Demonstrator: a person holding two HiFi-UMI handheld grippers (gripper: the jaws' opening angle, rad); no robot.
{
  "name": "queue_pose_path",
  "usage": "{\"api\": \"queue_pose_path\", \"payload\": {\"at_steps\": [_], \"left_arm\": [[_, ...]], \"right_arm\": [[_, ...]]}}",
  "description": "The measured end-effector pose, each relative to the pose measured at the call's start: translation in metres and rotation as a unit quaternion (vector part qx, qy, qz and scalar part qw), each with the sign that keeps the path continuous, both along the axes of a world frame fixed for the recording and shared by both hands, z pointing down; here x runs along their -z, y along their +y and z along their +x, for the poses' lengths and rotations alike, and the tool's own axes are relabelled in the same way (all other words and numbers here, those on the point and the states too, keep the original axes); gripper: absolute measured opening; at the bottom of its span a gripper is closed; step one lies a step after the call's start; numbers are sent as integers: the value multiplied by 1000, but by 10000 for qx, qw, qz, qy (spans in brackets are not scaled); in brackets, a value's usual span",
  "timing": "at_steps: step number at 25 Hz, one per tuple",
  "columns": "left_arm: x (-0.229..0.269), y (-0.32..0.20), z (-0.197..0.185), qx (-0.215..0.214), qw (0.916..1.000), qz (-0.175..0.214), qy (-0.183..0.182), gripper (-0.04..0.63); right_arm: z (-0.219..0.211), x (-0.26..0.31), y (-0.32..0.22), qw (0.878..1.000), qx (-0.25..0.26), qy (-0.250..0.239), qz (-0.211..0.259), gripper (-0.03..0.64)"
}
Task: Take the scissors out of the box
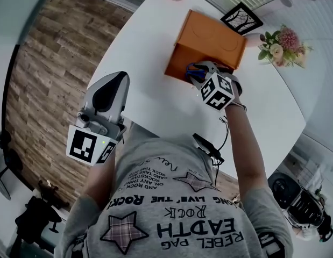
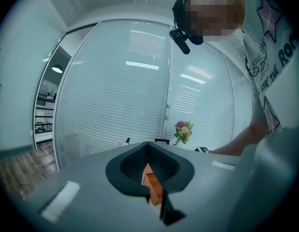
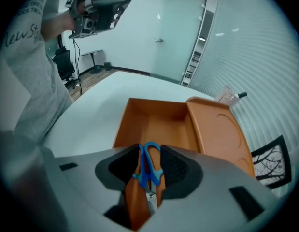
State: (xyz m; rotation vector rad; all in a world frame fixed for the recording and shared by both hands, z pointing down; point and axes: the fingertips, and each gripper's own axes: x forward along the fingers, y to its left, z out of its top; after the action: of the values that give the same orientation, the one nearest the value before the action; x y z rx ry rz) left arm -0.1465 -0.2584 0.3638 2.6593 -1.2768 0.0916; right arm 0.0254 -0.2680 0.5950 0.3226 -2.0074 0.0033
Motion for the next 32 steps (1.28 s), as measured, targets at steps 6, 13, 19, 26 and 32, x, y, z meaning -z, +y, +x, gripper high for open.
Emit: {"api": "queue_pose_path", "payload": {"at_steps": [6, 13, 19, 26, 32], "left_arm": [[-4, 1, -1, 50, 10000, -59, 18, 9], [-6, 2, -3, 92, 9999, -113, 46, 9], [-6, 3, 0, 73, 9999, -124, 69, 9], [-8, 7, 0, 59, 9998, -159, 58, 9], [-8, 8, 1, 67, 9999, -142, 60, 9]], "right_arm": [[1, -24, 2, 9982, 308, 340, -384, 126], [0, -29, 4, 9957, 505, 491, -595, 126], [-2, -29, 2, 9946, 378, 390, -883, 126], [-3, -26, -6, 9958, 56, 210, -890, 94], [-1, -27, -8, 9957, -84, 184, -902, 87]]}}
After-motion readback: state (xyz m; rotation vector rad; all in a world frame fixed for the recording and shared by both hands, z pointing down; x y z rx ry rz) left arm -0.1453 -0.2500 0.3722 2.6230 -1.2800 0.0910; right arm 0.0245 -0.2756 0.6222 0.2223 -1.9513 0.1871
